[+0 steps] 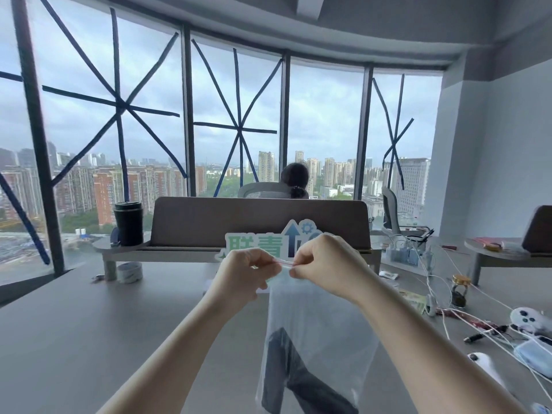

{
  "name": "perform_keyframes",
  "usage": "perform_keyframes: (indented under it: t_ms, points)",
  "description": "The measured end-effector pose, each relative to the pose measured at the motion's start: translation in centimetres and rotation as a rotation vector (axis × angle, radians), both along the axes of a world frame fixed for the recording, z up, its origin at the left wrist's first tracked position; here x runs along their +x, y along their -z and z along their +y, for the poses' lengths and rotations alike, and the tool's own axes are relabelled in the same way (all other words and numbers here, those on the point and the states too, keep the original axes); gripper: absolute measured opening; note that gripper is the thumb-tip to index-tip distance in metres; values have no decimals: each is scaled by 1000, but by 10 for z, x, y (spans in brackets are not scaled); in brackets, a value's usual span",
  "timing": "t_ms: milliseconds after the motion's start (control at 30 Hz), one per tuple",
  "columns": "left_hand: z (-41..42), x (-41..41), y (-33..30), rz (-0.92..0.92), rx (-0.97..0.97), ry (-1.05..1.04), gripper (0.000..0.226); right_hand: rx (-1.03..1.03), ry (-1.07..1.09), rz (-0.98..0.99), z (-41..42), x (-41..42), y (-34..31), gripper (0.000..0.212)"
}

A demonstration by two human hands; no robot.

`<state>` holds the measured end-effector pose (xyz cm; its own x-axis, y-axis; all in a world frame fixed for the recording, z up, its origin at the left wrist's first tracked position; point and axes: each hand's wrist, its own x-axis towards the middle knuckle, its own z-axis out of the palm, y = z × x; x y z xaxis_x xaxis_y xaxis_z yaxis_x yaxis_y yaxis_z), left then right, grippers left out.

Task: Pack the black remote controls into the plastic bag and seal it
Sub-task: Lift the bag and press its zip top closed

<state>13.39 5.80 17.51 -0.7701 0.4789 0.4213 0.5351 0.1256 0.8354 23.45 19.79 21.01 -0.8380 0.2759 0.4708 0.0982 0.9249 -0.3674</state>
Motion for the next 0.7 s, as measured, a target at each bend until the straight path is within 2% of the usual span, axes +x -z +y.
perform_keyframes:
  t_ms: [167,300,433,567,700]
  points:
    - [3,4,0,36,-2,-8,8,-66,-69,-16,3,-3,-5,7]
    - [5,3,-3,58,-9,-27,19,-64,-79,-22,1,-6,-10,8]
    - [7,2,-6,95,10,-35,24,-37,-58,-11,-4,-6,-12,15]
    - [7,-3,-3,91,55,-50,25,32,-21,11,-10,-6,-9,10]
    - [5,-4,0,100,125,-98,32,101,27,48,-11,-5,-1,18]
